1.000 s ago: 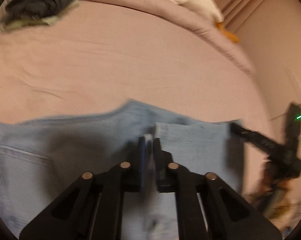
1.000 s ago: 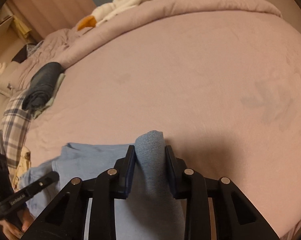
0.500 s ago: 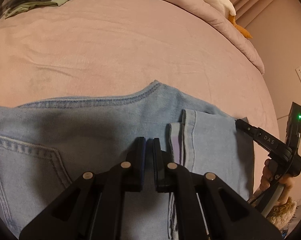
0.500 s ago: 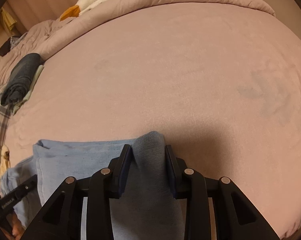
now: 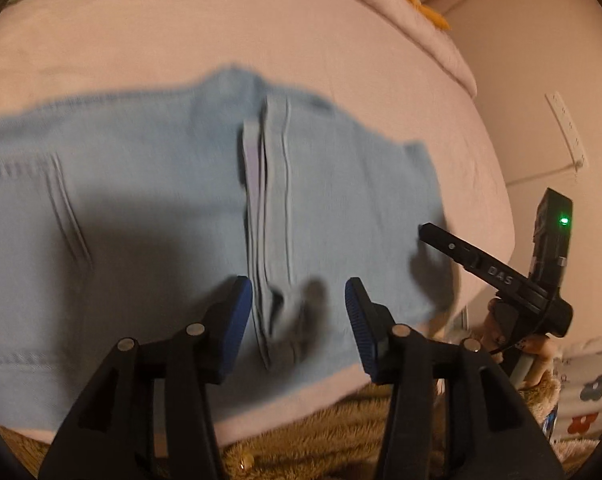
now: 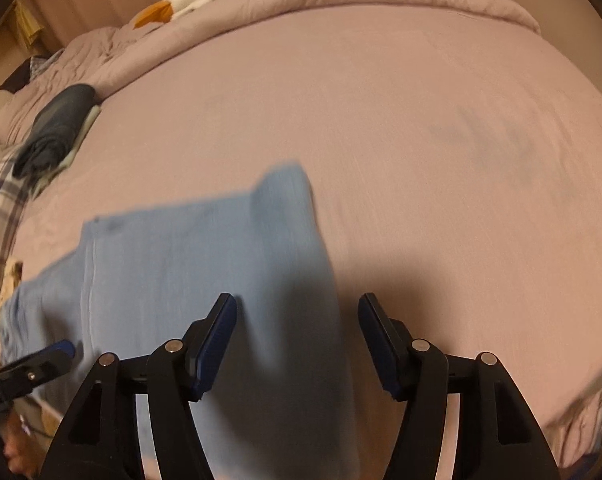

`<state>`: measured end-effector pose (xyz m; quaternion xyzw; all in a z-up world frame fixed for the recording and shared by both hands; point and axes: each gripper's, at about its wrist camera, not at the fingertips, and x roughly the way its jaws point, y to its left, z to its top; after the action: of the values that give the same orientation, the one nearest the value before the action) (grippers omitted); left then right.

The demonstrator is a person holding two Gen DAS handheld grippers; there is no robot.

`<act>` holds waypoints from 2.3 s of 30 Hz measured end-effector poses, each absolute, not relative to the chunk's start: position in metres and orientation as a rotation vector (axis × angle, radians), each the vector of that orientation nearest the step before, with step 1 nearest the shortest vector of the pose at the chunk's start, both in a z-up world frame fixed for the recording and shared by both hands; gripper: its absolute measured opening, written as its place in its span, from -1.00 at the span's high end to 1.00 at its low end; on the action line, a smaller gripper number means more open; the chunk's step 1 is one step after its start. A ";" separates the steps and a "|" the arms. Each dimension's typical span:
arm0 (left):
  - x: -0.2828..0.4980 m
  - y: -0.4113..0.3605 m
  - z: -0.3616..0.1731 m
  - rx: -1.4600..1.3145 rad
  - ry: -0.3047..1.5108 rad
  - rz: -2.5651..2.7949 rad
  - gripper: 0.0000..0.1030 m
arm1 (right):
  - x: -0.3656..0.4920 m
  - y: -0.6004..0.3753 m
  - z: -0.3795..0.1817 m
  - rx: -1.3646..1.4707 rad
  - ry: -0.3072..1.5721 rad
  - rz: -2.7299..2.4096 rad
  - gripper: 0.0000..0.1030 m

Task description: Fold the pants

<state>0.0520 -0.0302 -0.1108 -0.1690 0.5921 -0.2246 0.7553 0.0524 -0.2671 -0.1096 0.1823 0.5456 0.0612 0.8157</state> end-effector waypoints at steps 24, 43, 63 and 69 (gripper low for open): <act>0.026 -0.035 -0.116 -0.287 1.202 -0.413 0.53 | 0.007 -0.256 -0.112 0.337 1.139 0.063 -0.21; -0.019 0.150 -0.056 -0.514 0.925 0.129 -0.75 | 0.011 -0.222 -0.049 0.279 0.943 0.068 -0.62; -0.016 0.170 -0.110 -0.567 0.980 0.140 -0.67 | 0.013 -0.135 -0.058 0.193 0.865 0.217 -0.62; -0.010 0.168 -0.112 -0.574 0.972 0.124 -0.45 | 0.019 -0.130 -0.058 0.176 0.899 0.263 -0.62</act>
<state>-0.0103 0.1676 -0.1122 -0.2719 0.4604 0.0586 0.8430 0.0188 -0.1295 -0.0578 0.0846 0.4327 0.1264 0.8886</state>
